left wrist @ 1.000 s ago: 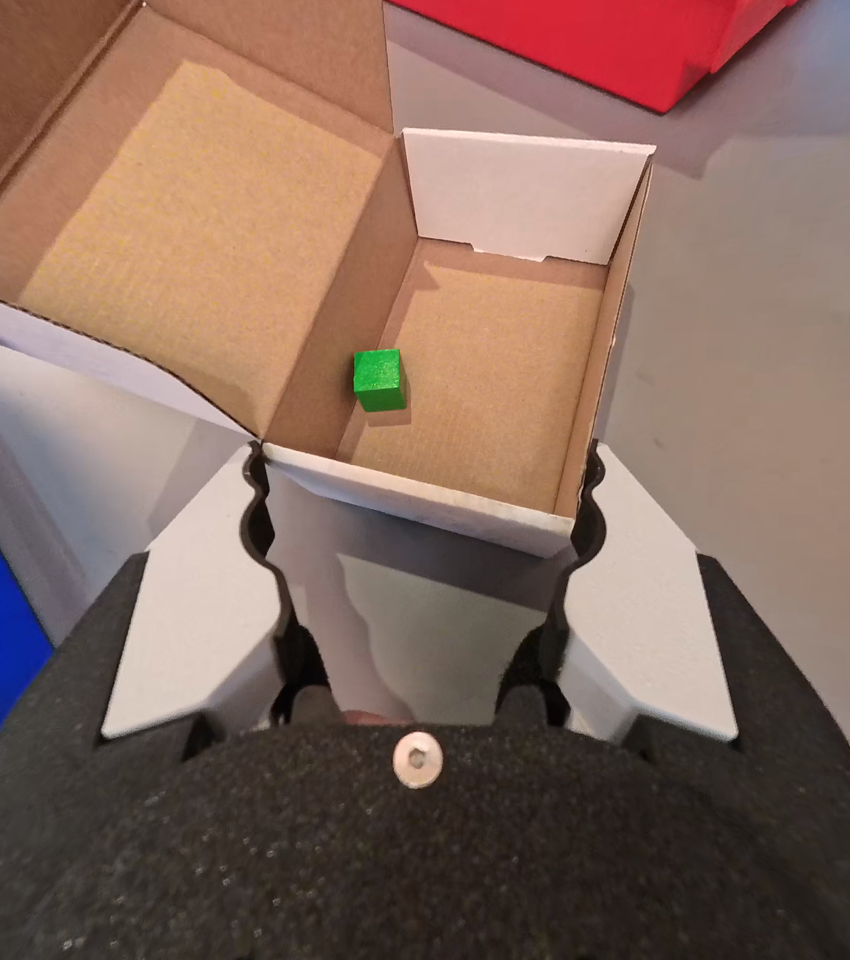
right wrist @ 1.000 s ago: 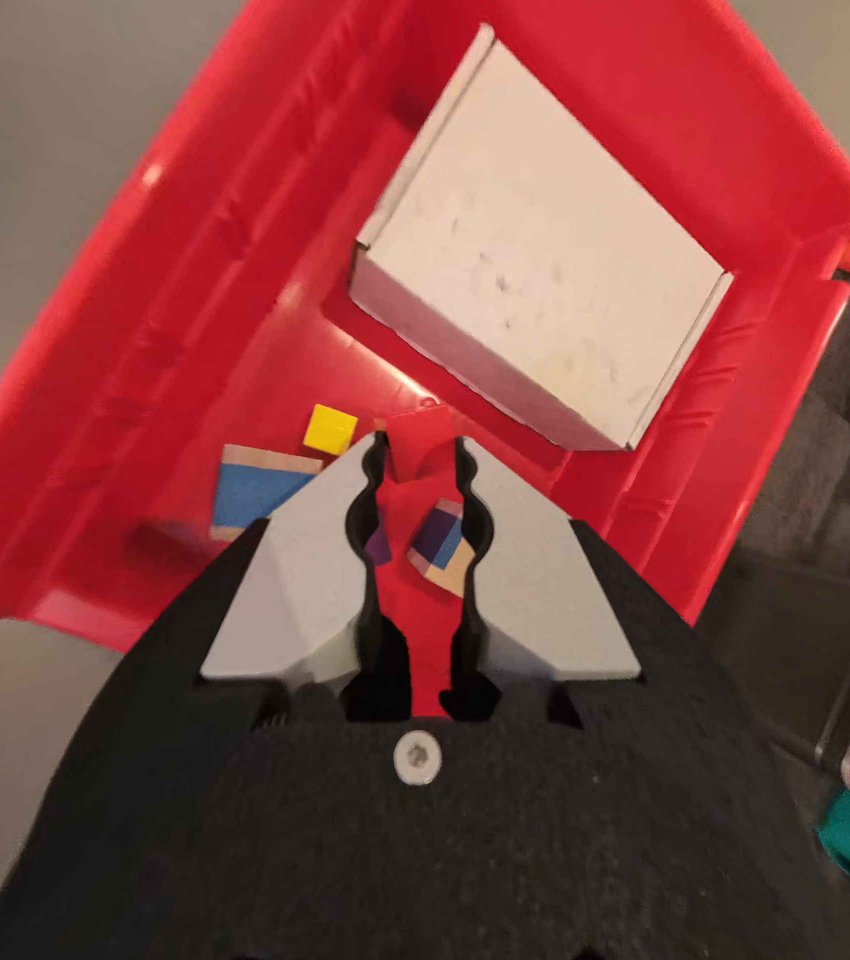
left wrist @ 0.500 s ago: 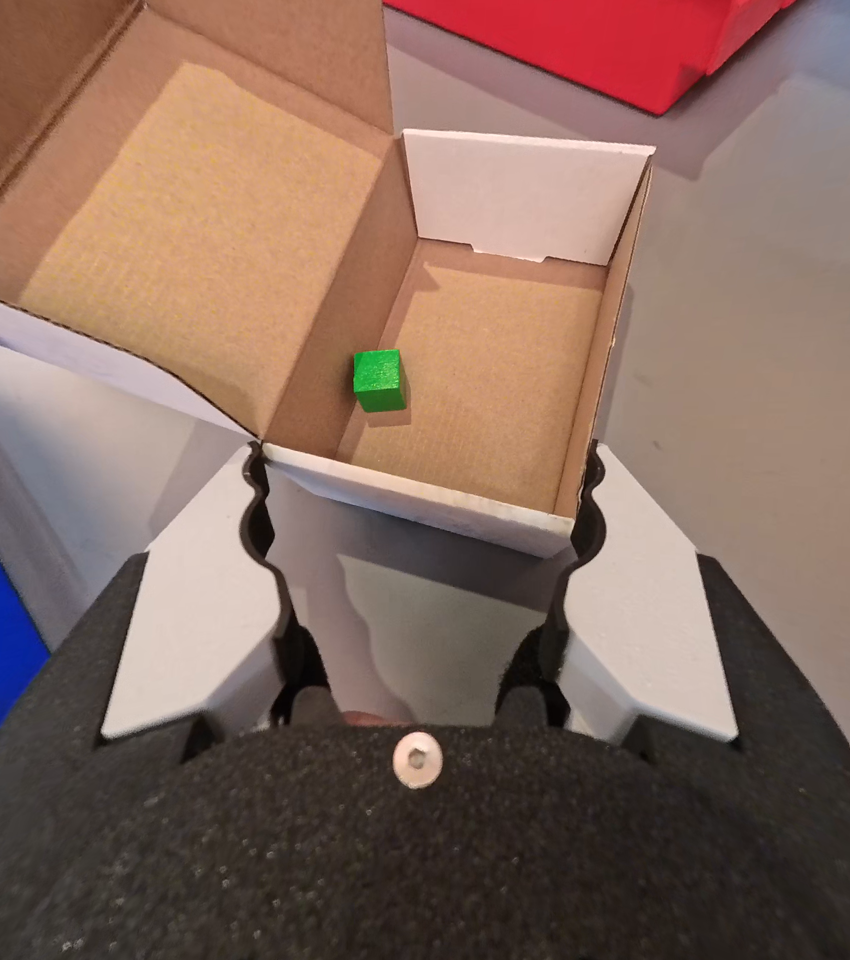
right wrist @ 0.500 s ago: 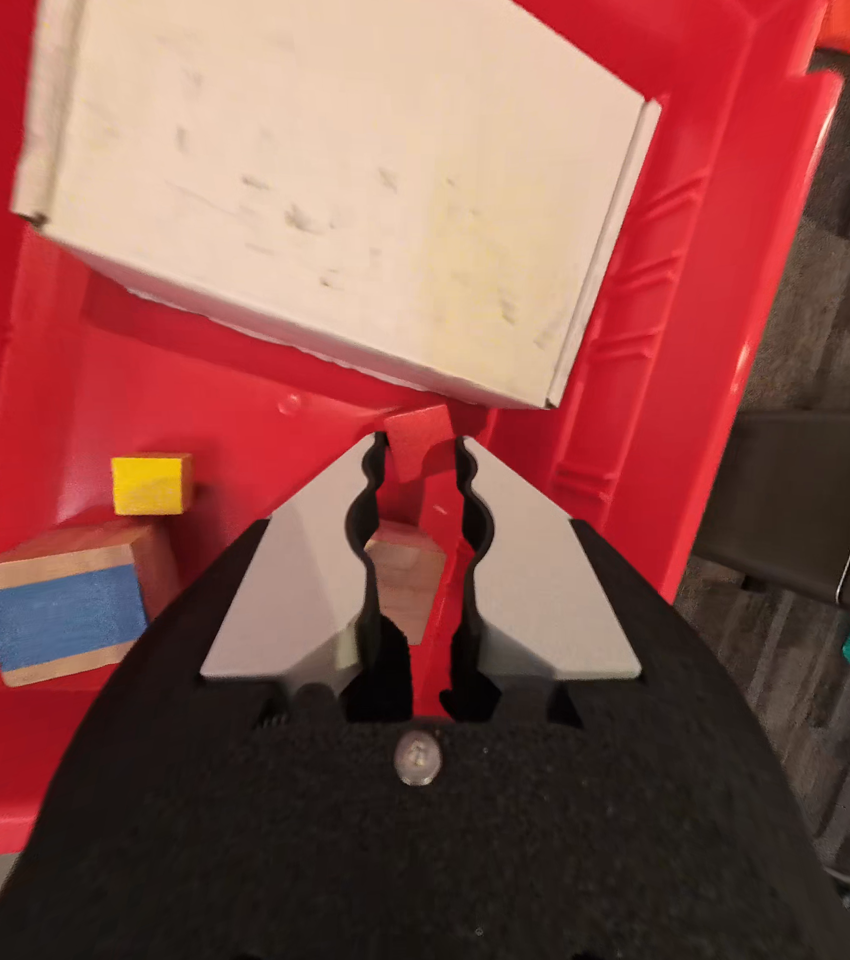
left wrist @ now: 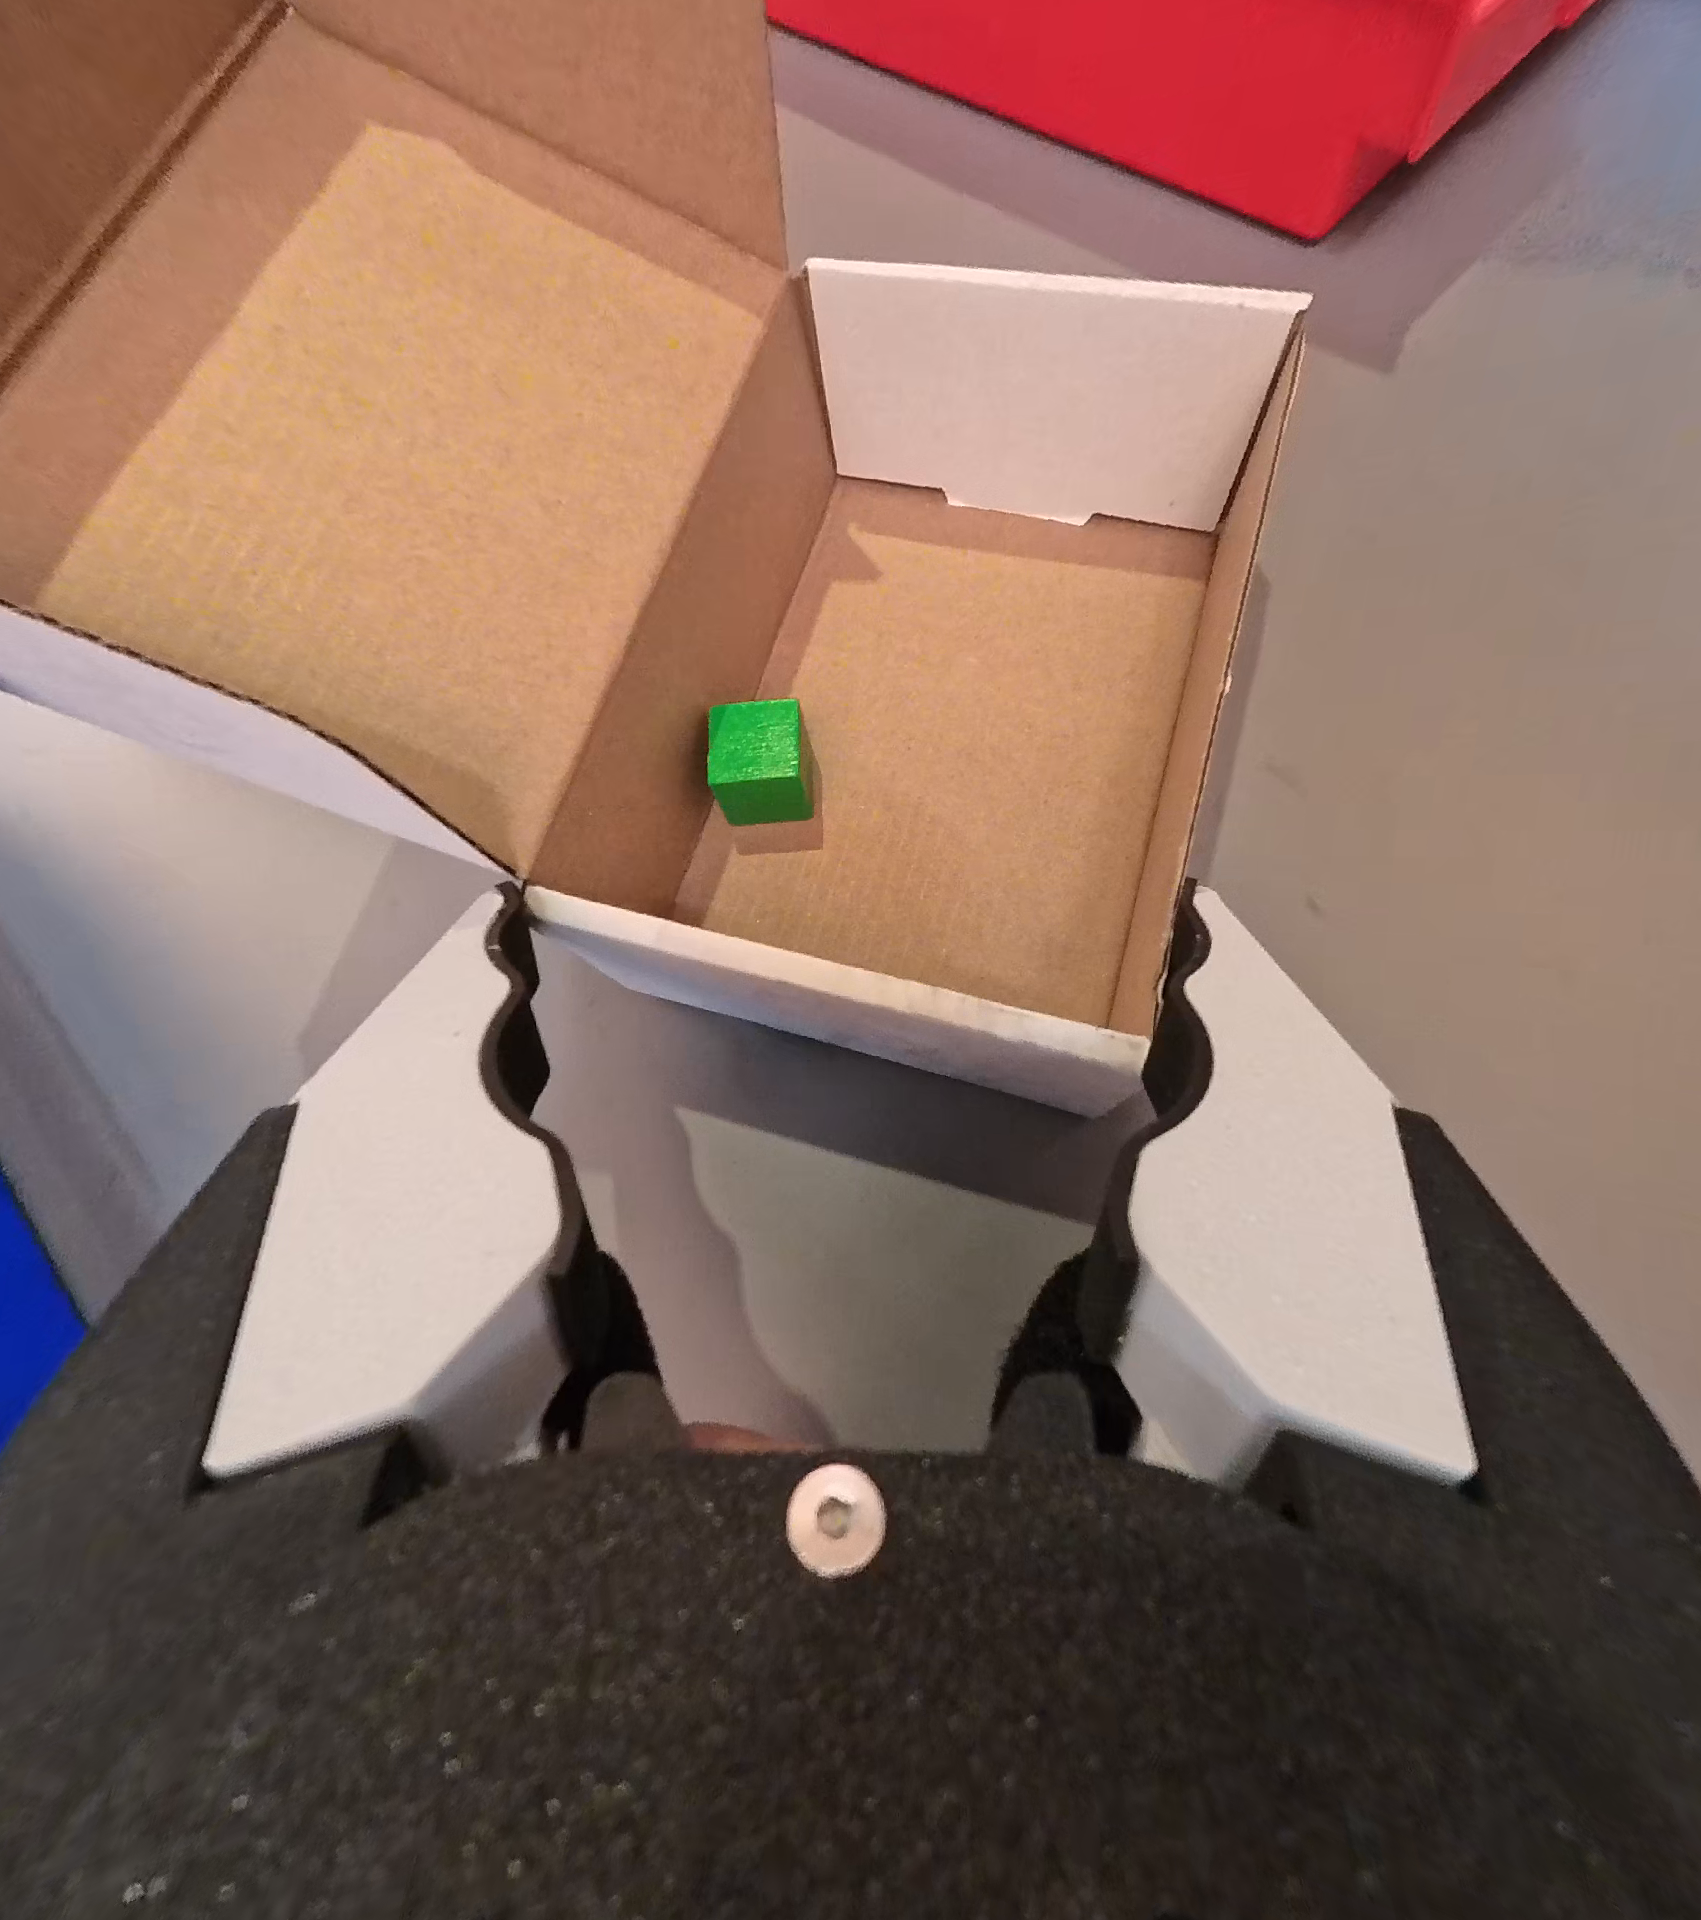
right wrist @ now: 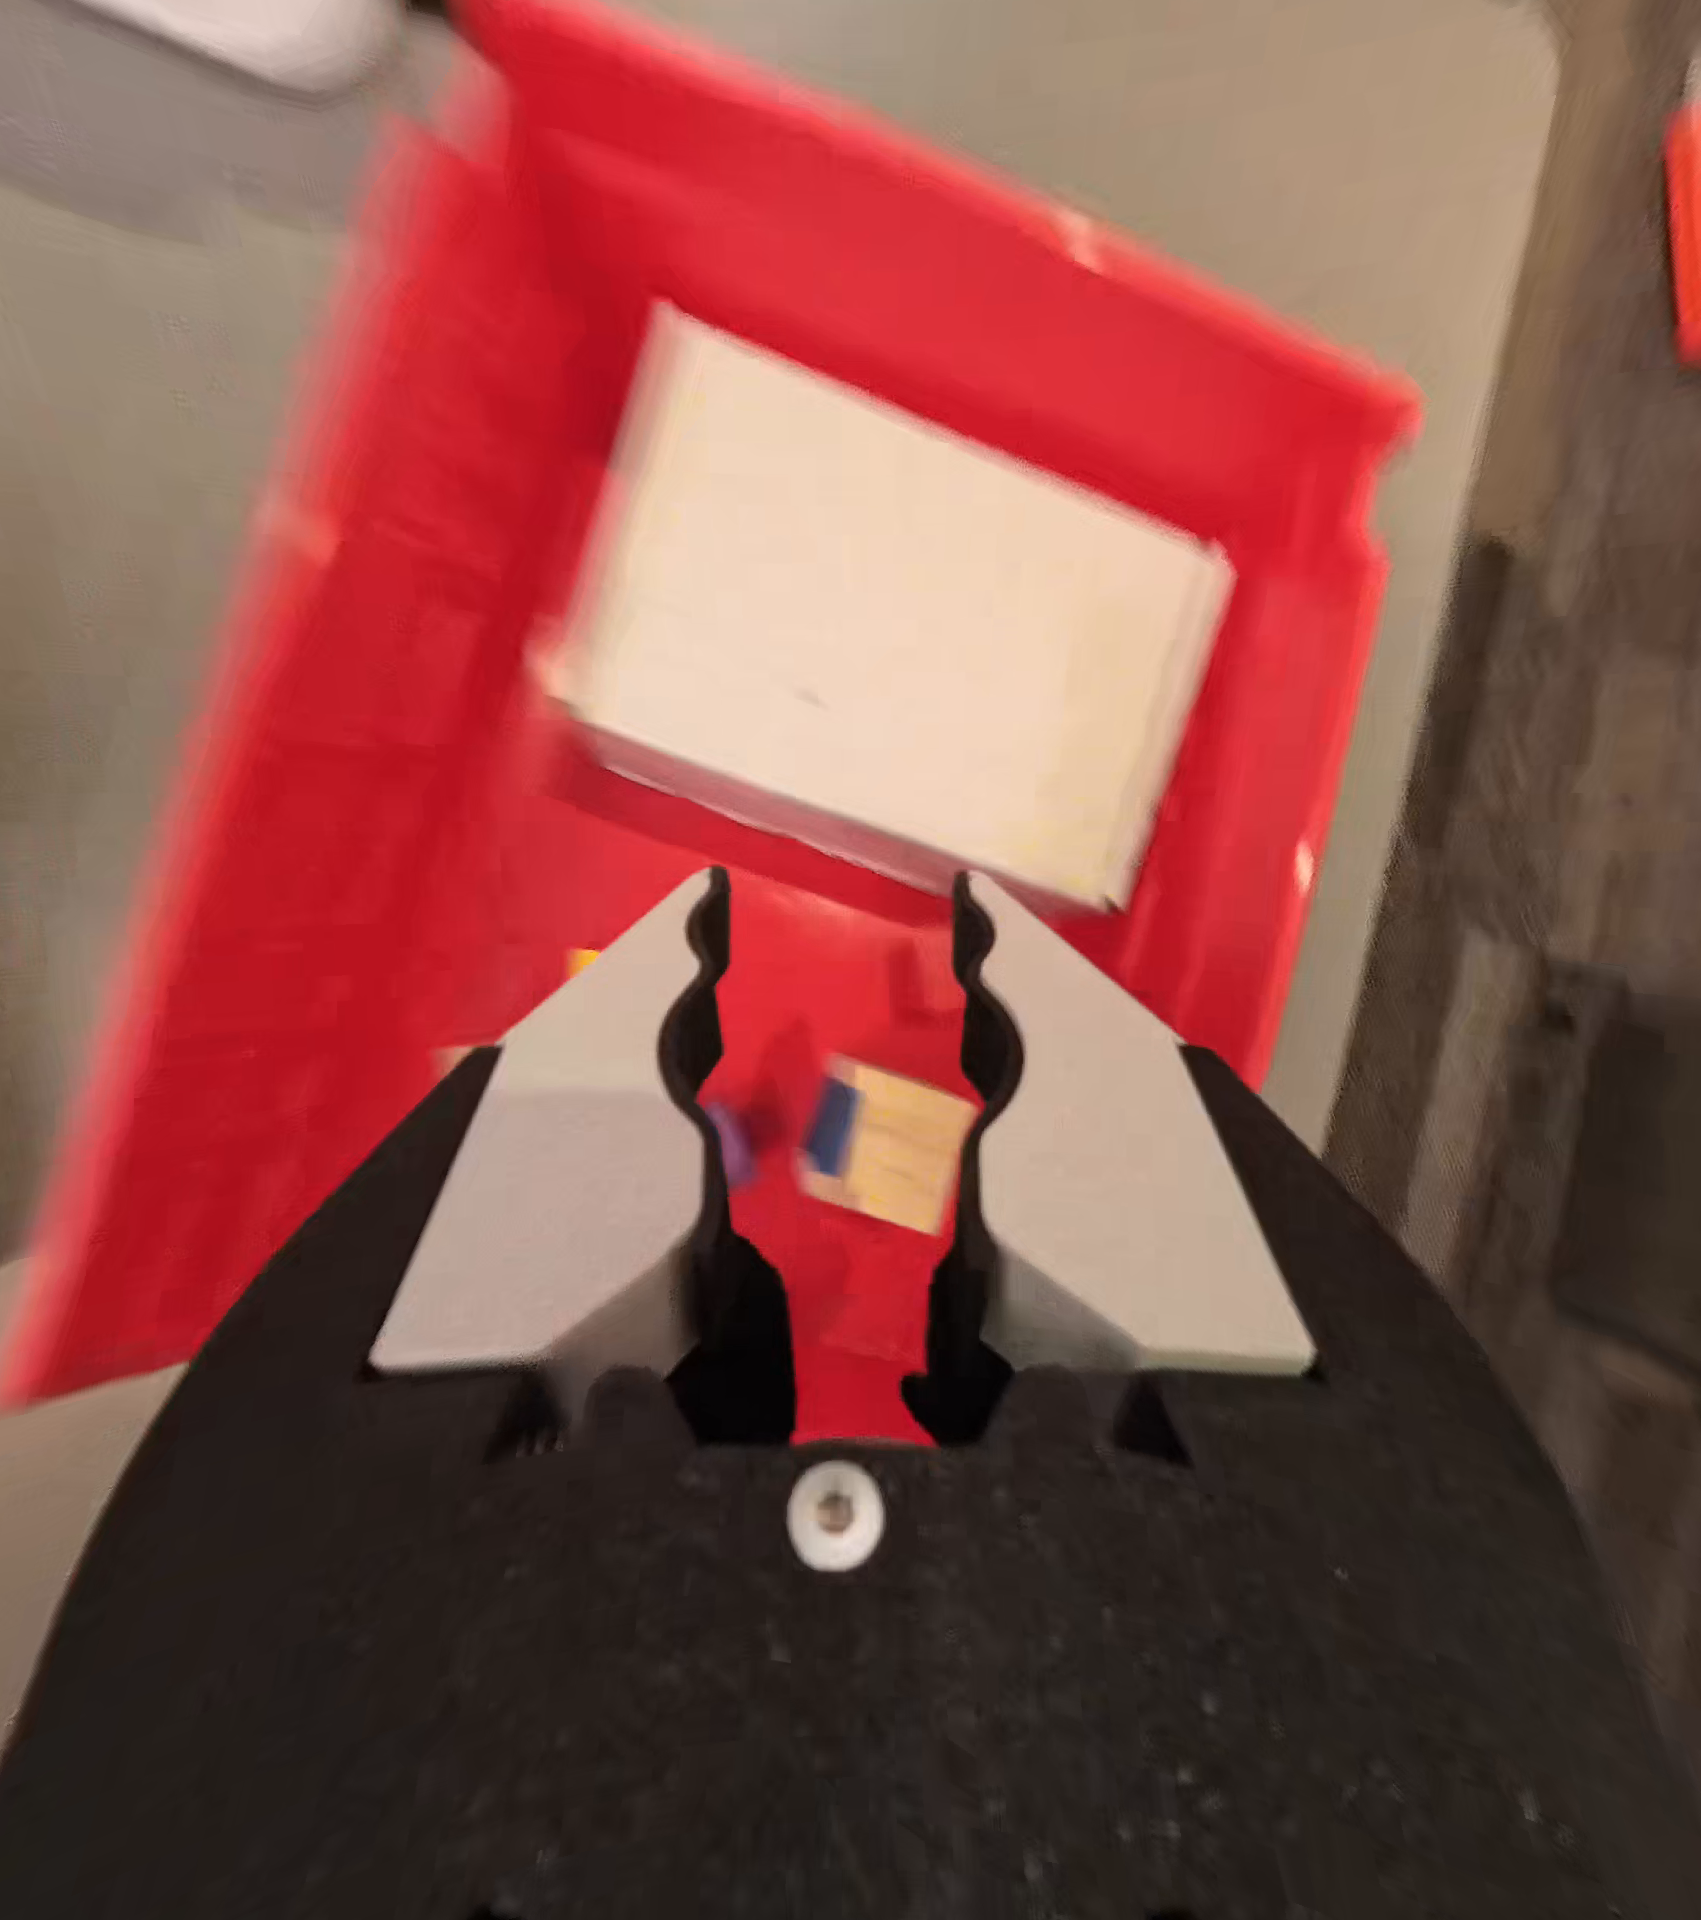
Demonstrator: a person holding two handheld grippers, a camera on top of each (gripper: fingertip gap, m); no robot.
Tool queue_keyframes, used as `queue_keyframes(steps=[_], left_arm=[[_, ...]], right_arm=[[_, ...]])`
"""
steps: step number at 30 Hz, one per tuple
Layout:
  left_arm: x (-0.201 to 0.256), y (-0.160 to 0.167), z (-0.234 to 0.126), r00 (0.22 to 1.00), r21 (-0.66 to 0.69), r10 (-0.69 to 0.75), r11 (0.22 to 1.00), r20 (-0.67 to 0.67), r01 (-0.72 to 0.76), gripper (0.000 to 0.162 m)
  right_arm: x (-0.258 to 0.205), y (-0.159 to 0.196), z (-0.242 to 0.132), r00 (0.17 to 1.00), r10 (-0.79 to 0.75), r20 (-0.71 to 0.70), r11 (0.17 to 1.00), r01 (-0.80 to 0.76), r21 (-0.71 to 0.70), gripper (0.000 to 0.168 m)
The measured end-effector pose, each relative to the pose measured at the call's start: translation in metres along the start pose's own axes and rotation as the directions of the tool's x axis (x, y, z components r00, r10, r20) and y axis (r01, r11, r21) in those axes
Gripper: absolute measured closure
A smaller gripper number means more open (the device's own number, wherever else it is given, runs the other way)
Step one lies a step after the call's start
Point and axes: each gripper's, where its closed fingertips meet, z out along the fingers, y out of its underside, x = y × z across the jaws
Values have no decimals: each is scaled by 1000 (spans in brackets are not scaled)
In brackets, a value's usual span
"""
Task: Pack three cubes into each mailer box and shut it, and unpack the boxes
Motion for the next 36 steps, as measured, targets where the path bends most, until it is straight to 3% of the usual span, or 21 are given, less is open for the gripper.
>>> queue_keyframes(steps=[3, 5, 8, 14, 19, 22, 24, 26, 31, 36], left_arm=[[0, -1, 1, 1000, 2, -2, 1000, 0, 2, 46], [0, -1, 1, 1000, 2, -8, 1000, 11, 8, 46], [-1, -1, 2, 999, -1, -24, 1000, 33, 24, 46], [0, -3, 3, 999, 4, -31, 1000, 37, 31, 46], [1, -2, 3, 998, -1, -43, 999, 41, 43, 46], [2, -3, 3, 998, 1, -38, 999, 43, 38, 46], [2, -2, 3, 998, 1, -43, 999, 43, 44, 46], [2, -2, 2, 998, 1, -39, 999, 42, 39, 46], [3, -2, 2, 999, 2, -34, 999, 39, 34, 46], [2, -2, 2, 999, 3, -36, 999, 31, 36, 45]], right_arm=[[-87, -43, -55, 954, -153, 258, 970, 94, 224, 123], [-148, -47, -74, 901, -209, 380, 954, 102, 282, 121], [-245, -12, -68, 796, -286, 533, 955, 190, 228, 121], [-341, 44, -10, 748, -210, 630, 963, 268, 2, 123], [-343, 47, 19, 819, -283, 498, 945, 328, -2, 132], [-350, 54, 26, 808, -321, 494, 926, 377, -14, 132], [-356, 59, 29, 790, -356, 498, 910, 414, -5, 148], [-353, 58, 26, 782, -410, 470, 889, 458, 13, 148], [-324, 14, -24, 796, -428, 428, 902, 400, 159, 148], [-206, -56, -93, 917, -242, 317, 935, 133, 330, 148]])
